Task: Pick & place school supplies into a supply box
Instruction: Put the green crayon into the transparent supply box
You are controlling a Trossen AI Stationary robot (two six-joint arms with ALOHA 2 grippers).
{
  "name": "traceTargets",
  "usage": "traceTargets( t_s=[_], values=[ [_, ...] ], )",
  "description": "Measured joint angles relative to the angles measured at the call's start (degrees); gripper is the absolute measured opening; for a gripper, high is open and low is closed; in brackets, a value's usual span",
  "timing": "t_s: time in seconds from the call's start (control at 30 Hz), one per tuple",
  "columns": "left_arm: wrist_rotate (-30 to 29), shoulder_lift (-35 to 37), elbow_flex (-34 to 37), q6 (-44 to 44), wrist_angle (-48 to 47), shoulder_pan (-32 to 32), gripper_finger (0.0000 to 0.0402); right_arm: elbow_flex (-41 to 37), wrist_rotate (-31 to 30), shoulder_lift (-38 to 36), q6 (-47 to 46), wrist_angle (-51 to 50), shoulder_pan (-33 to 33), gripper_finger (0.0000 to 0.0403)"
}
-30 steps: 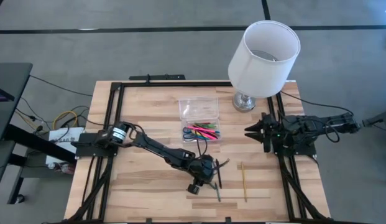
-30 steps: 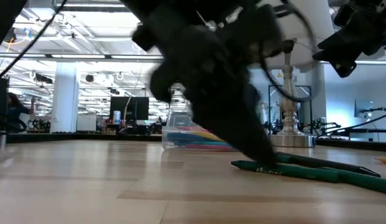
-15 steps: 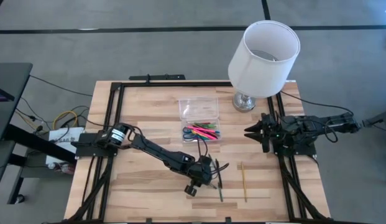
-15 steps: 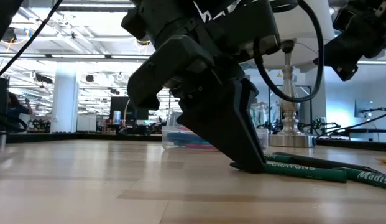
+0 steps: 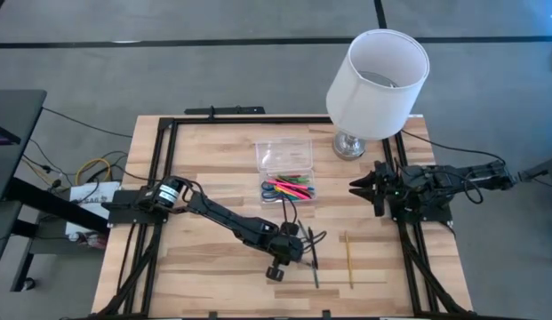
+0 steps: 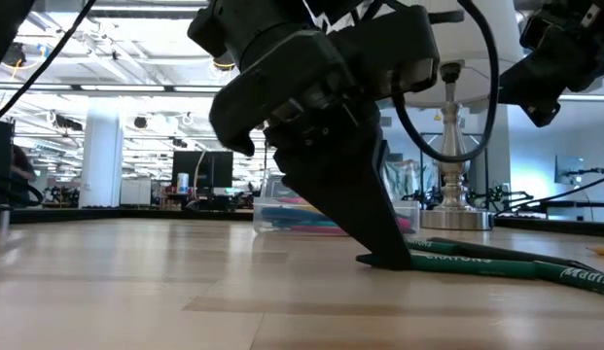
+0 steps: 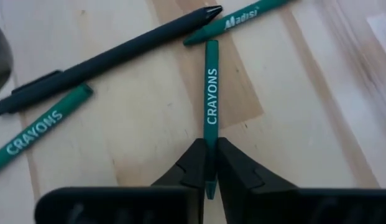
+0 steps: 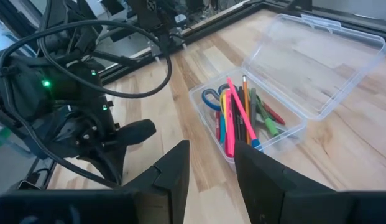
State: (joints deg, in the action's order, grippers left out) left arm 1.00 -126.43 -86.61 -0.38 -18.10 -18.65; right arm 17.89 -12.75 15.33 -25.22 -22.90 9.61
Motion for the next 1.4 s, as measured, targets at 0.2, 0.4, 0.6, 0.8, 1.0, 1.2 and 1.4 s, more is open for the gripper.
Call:
traceTargets(
  t_s=[0.2, 0.4, 0.6, 0.8, 1.0, 1.2, 1.4],
  values=[
    [-0.01, -0.09, -1.07, -4.82, -2.91, 0.02, 0.0019, 0.0, 0.0, 0.0, -0.32, 0.0, 0.0, 0.0118],
    [-0.84, -0.42, -5.42, -3.48, -11.06, 0.04, 0.0007, 0.0, -0.75, 0.0, -0.33, 0.0, 0.0, 0.0118],
    [-3.74, -0.52, -10.03, -0.74, -19.94, 0.64, 0.001, 0.0, -0.92, 0.01, -0.58, 0.02, 0.0, 0.0118],
    [-3.77, -0.52, -13.52, 1.37, -22.91, 1.76, 0.0007, 0.0, -0.9, 0.02, -1.41, 0.0, 0.0, 0.0118],
    [-4.87, -0.48, -17.62, 4.17, -25.71, 3.42, 0.0007, 0.0, -0.92, 0.02, -2.08, 0.0, 0.0, 0.0118],
    [-10.75, -0.39, -22.34, 6.61, -31.76, 5.93, 0.0007, 0.0, -1.07, 0.02, -2.32, -0.02, 0.01, 0.0118],
    [-16.59, -0.31, -24.25, 7.3, -39.47, 10.89, 0.001, 0.0, -2.29, 0.04, -3.61, -0.42, 0.02, 0.0118]
  ],
)
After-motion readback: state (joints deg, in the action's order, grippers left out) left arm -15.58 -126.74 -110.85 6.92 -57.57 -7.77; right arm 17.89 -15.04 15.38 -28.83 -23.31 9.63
